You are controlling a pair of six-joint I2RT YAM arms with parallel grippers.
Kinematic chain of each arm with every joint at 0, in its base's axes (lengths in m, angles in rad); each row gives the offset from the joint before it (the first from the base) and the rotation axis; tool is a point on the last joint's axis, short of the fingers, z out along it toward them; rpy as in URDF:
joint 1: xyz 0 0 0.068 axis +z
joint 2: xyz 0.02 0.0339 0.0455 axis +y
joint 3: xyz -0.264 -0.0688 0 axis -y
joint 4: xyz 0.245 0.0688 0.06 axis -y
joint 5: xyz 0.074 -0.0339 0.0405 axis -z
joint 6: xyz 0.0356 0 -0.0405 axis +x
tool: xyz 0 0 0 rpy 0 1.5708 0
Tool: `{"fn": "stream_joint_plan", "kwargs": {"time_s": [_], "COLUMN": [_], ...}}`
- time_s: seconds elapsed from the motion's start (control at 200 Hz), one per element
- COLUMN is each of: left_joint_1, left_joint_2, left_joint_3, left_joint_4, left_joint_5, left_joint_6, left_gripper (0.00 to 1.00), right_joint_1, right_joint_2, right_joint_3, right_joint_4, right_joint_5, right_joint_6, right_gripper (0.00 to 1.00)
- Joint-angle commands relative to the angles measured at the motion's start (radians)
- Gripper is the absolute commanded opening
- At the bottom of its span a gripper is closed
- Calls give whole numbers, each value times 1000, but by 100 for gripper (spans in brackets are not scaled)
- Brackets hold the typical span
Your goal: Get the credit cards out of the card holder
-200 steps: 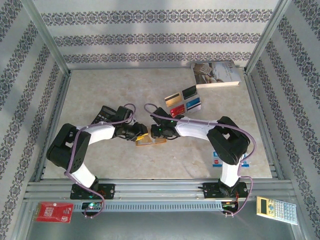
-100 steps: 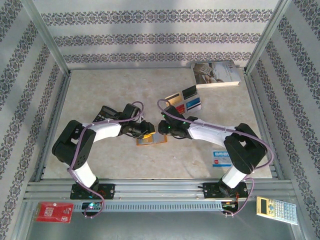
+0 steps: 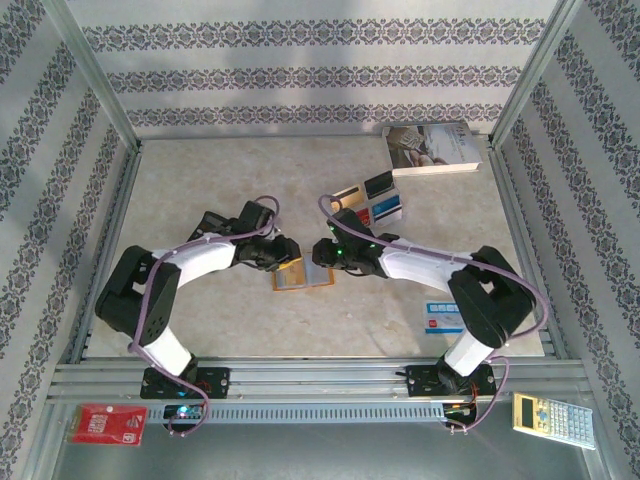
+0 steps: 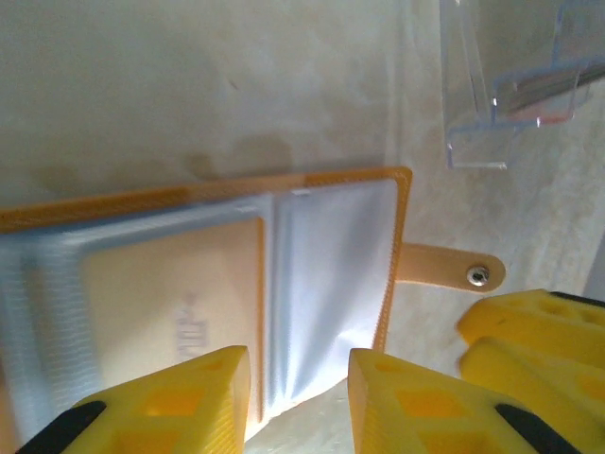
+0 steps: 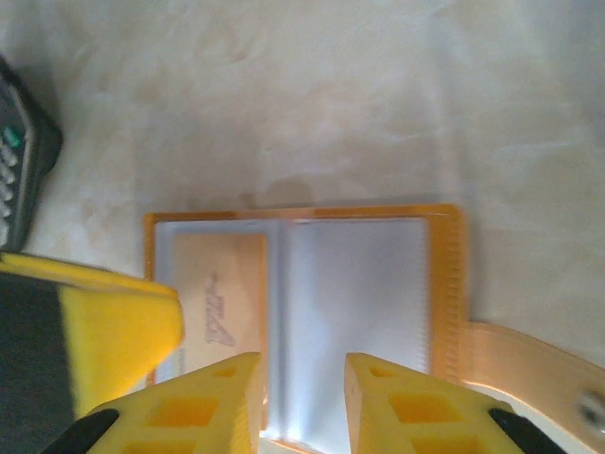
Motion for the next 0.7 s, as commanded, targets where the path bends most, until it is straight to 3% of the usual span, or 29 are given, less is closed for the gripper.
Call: {"fn": "stream_joint_plan", "kwargs": {"time_s": [0.0, 0.695], "left_joint_1": [10, -22], "left_joint_2": [-34, 97], "left_joint_3": [8, 84], "left_joint_4": [-169, -213], "left_joint_5": [-120, -119], "left_joint_6": [92, 131], "left_gripper": [32, 21], "right_joint_1": [-3, -32], "right_joint_2": [71, 211], "right_joint_3": [44, 66], "right_joint_4": [54, 103], "right_joint_5": [-133, -233], "right_joint_6": [3, 54], "right_gripper": [29, 21]}}
